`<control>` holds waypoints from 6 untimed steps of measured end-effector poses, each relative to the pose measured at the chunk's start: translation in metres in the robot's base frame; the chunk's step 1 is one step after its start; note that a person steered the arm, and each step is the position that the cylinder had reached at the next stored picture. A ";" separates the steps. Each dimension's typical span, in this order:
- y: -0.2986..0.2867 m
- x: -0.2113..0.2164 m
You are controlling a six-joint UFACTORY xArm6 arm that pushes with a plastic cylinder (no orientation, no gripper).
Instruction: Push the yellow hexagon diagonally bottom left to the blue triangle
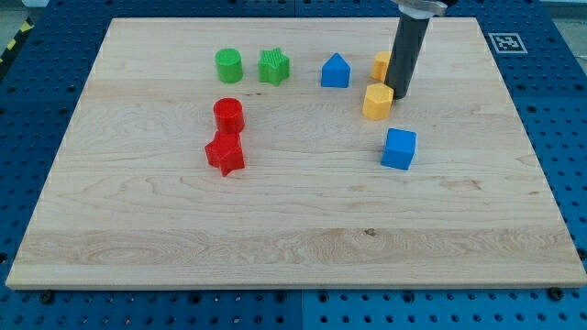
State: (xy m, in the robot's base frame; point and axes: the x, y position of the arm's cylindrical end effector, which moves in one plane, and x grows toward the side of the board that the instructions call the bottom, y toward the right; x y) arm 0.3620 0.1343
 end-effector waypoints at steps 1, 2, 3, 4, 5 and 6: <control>0.013 0.001; 0.015 0.013; 0.015 0.022; 0.015 0.022; -0.001 0.024; -0.029 0.030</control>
State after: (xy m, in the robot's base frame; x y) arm 0.3920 0.1056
